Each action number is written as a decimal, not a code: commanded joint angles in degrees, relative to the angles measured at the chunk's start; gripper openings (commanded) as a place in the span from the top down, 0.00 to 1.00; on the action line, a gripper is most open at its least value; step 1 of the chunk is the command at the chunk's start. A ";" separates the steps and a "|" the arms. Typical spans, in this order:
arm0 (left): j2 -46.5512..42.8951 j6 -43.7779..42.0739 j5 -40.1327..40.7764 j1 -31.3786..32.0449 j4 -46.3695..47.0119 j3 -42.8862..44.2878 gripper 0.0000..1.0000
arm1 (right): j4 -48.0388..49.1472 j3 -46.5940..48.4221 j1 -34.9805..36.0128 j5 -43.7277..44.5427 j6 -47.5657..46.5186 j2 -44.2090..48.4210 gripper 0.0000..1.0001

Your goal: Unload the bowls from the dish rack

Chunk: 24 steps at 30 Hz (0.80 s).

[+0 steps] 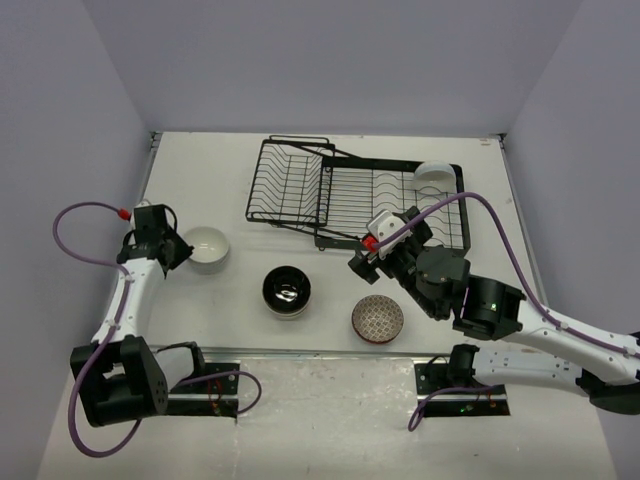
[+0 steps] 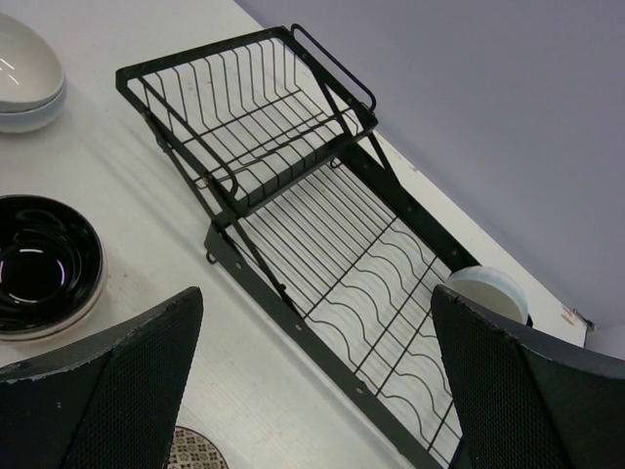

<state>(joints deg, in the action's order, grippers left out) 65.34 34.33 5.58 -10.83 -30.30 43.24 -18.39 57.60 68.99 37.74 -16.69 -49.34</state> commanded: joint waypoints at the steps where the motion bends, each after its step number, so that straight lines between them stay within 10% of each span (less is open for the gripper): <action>1: -3.55 -0.58 -1.63 -0.24 2.53 -0.70 0.80 | 1.78 -0.21 0.09 -0.56 0.43 0.30 0.01; 10: -2.76 -0.14 -4.35 -0.33 3.58 -2.11 0.99 | 1.78 -0.30 0.09 -0.73 0.34 -0.05 0.01; 24: -3.56 -0.58 0.22 -0.33 1.83 -0.88 0.99 | 1.78 -0.39 0.09 -1.26 0.16 -0.40 0.01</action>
<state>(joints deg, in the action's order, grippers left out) 63.18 33.82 4.78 -10.85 -30.98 41.32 -18.39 57.60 68.99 36.93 -16.71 -49.50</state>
